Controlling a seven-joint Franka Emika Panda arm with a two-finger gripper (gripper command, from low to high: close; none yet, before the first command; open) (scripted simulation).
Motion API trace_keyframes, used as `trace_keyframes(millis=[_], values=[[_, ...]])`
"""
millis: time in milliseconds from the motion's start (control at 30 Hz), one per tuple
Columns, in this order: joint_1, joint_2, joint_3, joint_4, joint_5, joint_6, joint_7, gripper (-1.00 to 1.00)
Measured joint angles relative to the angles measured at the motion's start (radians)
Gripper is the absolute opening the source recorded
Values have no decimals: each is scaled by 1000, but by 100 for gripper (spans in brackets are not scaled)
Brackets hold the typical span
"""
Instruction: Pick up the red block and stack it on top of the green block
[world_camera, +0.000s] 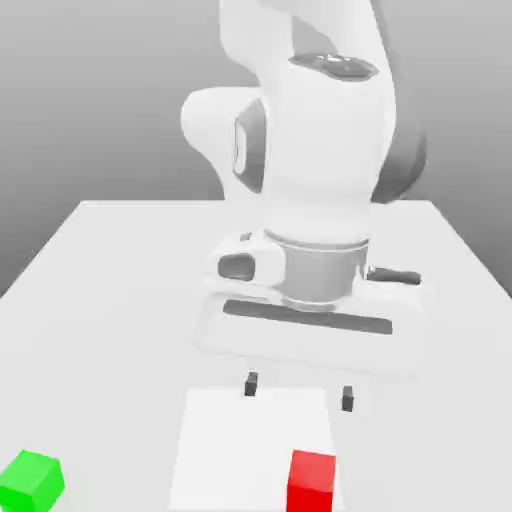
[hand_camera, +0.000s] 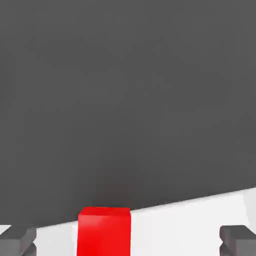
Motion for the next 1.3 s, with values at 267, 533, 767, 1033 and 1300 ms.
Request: trace_keyframes(millis=[267, 533, 767, 1033, 1300], values=[[39, 242, -36, 14, -26, 165, 48, -100], [25, 195, -18, 6, -7, 127, 35, -100], [-60, 92, -96, 38, 92, -4, 146, -100], [-205, 104, -288, 133, 187, -86, 430, -100], [-263, 242, -326, 175, 256, 5, 491, 100]])
